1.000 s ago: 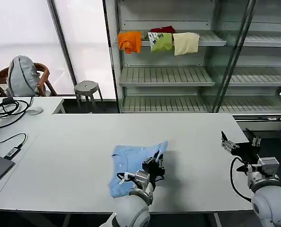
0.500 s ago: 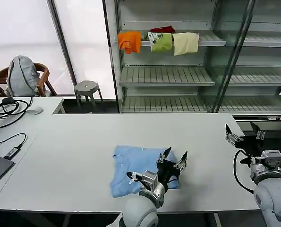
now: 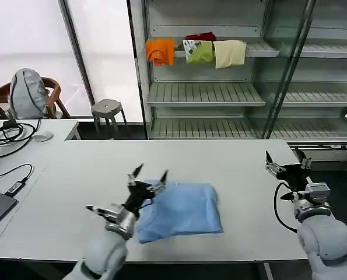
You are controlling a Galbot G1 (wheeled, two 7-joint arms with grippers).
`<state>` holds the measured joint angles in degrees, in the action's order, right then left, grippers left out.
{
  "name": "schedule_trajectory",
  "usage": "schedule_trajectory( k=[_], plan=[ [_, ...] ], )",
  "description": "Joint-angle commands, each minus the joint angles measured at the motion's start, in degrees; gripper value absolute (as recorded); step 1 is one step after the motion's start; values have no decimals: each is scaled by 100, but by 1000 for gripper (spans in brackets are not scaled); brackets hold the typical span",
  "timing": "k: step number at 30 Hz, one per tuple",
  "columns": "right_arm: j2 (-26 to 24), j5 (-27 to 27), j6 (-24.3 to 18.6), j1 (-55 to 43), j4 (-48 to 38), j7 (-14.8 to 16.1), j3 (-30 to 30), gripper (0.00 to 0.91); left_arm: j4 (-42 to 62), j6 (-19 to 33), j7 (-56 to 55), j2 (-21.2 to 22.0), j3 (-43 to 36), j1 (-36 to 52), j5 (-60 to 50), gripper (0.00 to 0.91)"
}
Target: Fold and organize the clothes.
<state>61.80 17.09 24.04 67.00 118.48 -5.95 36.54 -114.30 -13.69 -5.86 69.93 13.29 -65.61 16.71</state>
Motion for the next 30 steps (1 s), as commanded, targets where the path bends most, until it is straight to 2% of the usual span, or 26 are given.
schedule_trajectory(
  k=[1,3,6,10,15,23,30],
  plan=[
    [446,-559,-274,-486,-495,-66,-966,907,316,1266,655,-759,2163,-781,-389,907],
    [454,-763,-351,-488,-564,13,-1012,907,288,1297,660,-697,2133,-761,-421,907],
    [426,-808,-589,-445,-596,163,-984,907,258,1302,648,-659,2062,-661,-491,907],
    [385,-835,-732,-425,-661,193,-915,907,270,1341,639,-644,1994,-592,-609,907],
    [356,-940,-1161,-346,-887,353,-790,907,275,1374,591,-635,1897,-539,-800,907],
    [338,-1013,-1232,-207,-804,341,-556,907,342,1397,449,-756,1840,-424,-1233,907],
    [272,-1068,-1307,-149,-805,354,-464,907,343,1579,433,-688,1782,-379,-1402,907]
  ],
)
